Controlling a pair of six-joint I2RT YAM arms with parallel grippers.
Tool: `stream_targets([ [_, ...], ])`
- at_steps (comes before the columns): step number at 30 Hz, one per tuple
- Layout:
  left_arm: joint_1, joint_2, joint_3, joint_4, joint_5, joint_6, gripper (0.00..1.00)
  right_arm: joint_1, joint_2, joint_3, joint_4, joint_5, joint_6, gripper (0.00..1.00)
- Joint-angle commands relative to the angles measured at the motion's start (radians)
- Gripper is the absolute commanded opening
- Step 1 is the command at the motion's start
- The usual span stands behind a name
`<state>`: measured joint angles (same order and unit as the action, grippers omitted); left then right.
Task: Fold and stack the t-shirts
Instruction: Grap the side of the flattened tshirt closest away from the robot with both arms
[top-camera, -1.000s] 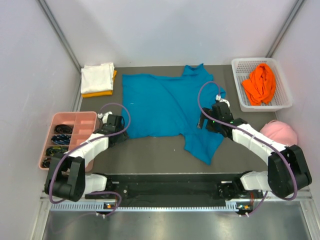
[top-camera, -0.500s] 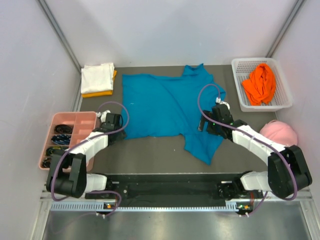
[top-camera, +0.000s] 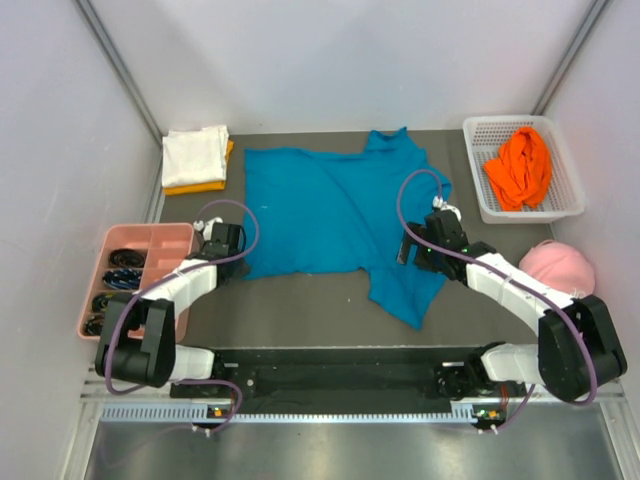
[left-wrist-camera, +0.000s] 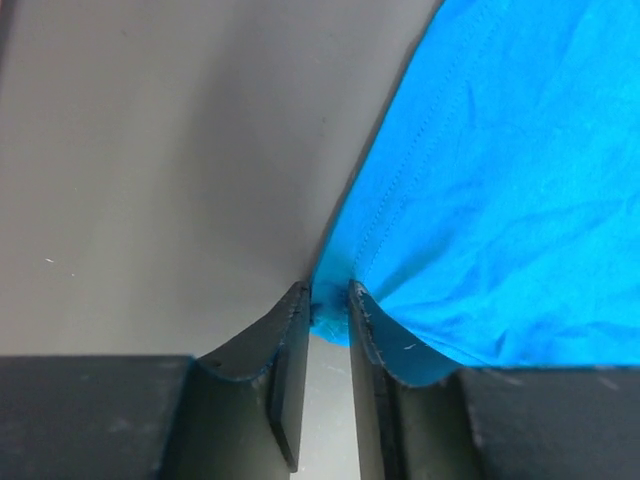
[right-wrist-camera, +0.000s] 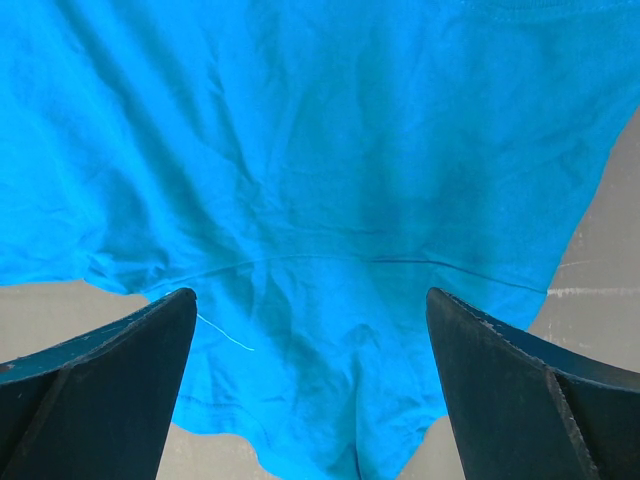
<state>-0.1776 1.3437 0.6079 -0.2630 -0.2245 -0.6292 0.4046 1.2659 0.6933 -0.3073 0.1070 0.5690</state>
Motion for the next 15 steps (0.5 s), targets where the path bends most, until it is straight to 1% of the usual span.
stream_targets([
  [1, 0.004, -0.044, 0.003, -0.039, 0.034, 0.0, 0.23, 0.0, -0.026, -0.002, 0.013, 0.007, 0.002, 0.97],
  [3, 0.004, -0.052, 0.001, -0.051, 0.036, 0.0, 0.17, 0.0, -0.03, -0.002, 0.013, 0.005, 0.002, 0.97],
  [4, 0.004, -0.061, 0.001, -0.051, 0.036, 0.0, 0.07, 0.0, -0.031, -0.002, 0.007, 0.006, -0.001, 0.97],
  [5, 0.004, -0.063, 0.0, -0.051, 0.036, 0.0, 0.02, 0.0, -0.036, -0.002, 0.002, 0.007, 0.0, 0.97],
  [6, 0.004, -0.064, 0.001, -0.053, 0.034, 0.0, 0.0, 0.0, -0.043, -0.003, -0.003, 0.01, 0.0, 0.97],
  [11, 0.004, -0.058, 0.007, -0.047, 0.037, 0.002, 0.0, 0.002, -0.094, -0.017, -0.085, 0.016, 0.009, 0.97],
  [15, 0.004, -0.045, 0.018, -0.033, 0.051, 0.005, 0.0, 0.023, -0.181, -0.049, -0.173, 0.04, 0.043, 0.97],
])
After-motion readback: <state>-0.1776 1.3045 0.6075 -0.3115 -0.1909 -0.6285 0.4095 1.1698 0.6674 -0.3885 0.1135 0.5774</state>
